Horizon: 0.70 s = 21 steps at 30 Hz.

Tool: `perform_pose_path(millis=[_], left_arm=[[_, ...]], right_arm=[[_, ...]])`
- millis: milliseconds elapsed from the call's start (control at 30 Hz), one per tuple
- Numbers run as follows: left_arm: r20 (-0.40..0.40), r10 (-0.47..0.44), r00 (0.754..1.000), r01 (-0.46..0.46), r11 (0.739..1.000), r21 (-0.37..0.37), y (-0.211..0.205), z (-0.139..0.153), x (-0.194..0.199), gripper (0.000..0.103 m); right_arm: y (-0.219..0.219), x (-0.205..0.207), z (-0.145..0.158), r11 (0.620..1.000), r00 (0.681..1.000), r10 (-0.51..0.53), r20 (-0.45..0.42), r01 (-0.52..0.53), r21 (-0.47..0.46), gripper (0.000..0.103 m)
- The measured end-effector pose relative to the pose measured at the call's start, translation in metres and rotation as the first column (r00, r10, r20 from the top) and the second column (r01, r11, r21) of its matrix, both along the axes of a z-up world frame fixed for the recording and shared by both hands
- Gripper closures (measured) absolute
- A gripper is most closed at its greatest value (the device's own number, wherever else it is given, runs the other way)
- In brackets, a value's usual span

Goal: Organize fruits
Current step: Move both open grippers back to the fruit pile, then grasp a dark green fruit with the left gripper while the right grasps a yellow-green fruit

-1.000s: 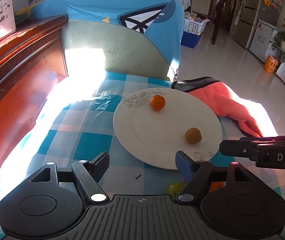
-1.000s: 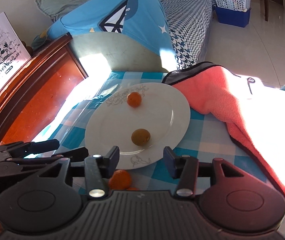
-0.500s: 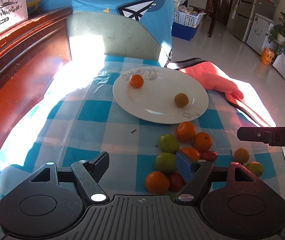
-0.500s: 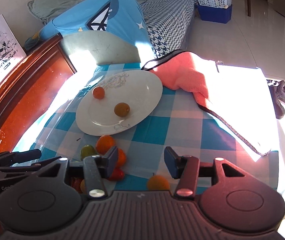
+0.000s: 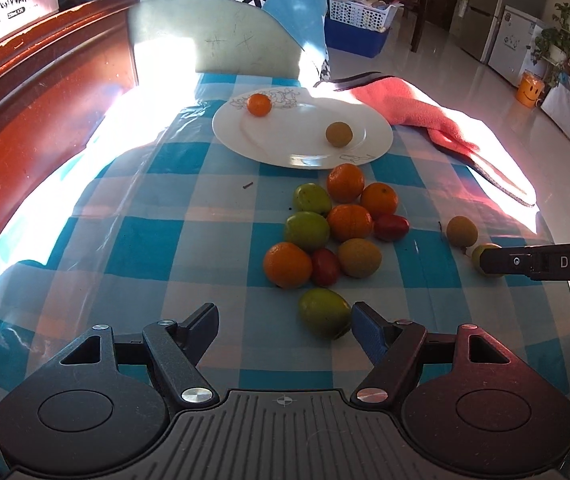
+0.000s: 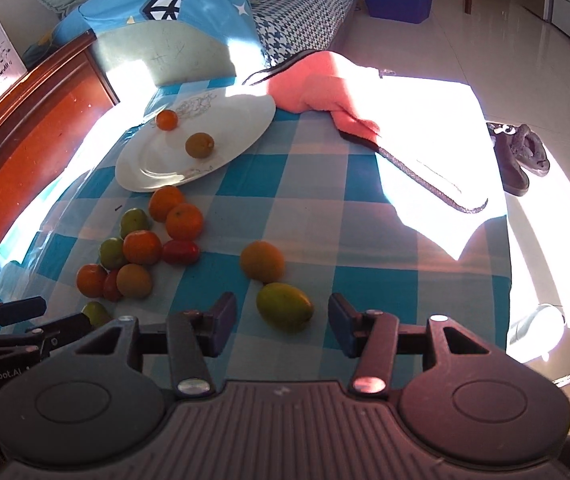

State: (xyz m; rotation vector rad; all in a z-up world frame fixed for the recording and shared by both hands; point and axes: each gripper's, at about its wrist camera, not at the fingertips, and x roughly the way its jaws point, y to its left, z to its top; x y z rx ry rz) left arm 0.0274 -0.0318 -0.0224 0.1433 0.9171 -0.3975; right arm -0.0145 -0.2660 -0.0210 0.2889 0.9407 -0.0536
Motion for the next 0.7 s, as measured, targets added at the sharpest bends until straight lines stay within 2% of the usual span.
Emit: perform_pose_path(millis=[200, 467, 533, 633, 700], left_arm=[[0.014, -0.023, 1.0, 0.023, 1.0, 0.017, -0.007, -0.005, -0.008, 0.029], [0.02, -0.027, 0.999, 0.027, 1.0, 0.005, -0.01, -0.007, -0.01, 0.03], [0.018, -0.029, 0.999, 0.029, 1.0, 0.003, -0.011, -0.009, -0.01, 0.034], [0.019, -0.03, 0.999, 0.03, 1.0, 0.006, -0.012, -0.011, -0.01, 0.035], [0.024, -0.027, 0.999, 0.027, 1.0, 0.01, -0.012, -0.012, -0.01, 0.036]], right_arm=[[0.002, 0.004, -0.002, 1.0, 1.0, -0.003, -0.014, 0.003, -0.017, 0.051], [0.007, 0.007, -0.008, 0.999, 1.0, 0.017, -0.025, -0.018, -0.039, 0.052], [0.009, 0.008, -0.009, 0.999, 0.999, 0.024, -0.03, -0.026, -0.047, 0.052], [0.01, 0.008, -0.009, 0.998, 0.999, 0.034, -0.024, -0.035, -0.055, 0.057], [0.011, 0.008, -0.009, 0.997, 0.999, 0.038, -0.023, -0.04, -0.064, 0.064]])
